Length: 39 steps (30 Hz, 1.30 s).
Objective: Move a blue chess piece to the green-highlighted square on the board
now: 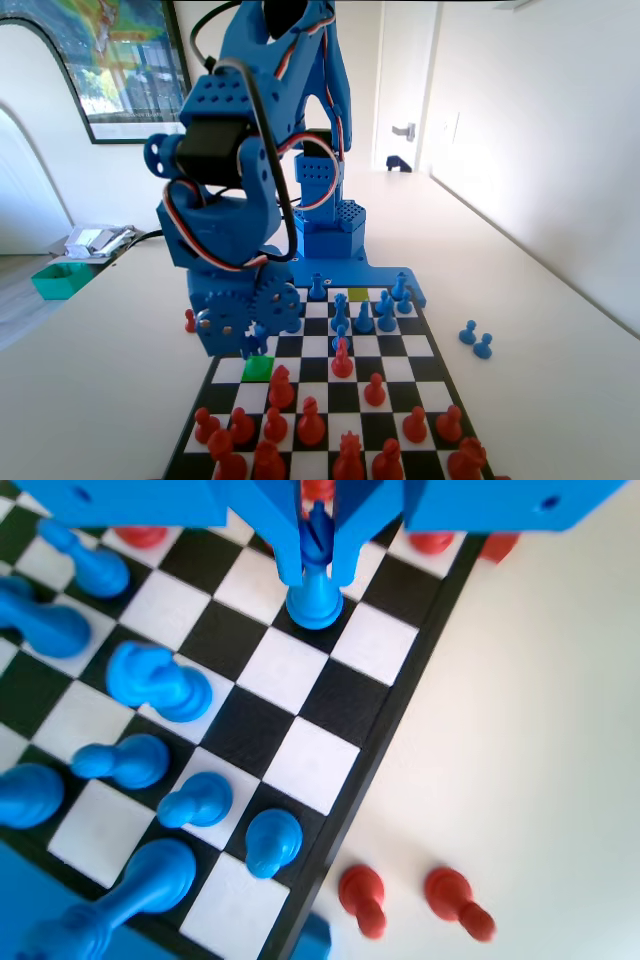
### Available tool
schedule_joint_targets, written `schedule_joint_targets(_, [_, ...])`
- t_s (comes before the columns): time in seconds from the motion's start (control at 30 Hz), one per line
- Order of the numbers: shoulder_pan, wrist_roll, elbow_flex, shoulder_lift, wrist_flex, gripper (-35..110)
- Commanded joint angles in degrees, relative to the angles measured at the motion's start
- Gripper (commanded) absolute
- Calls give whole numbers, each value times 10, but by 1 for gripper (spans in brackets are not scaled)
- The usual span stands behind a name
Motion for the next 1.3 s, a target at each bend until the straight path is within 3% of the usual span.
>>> schedule_joint_targets(0.0, [9,-8,7,20,-4,1])
schedule_joint_targets(0.43, [11,-14,25,20,-23,2])
schedule_joint_targets(0.87, [16,-25,10,24,-14,16])
schedule_joint_targets(1.27, [-2,-18,-51,70,111,16])
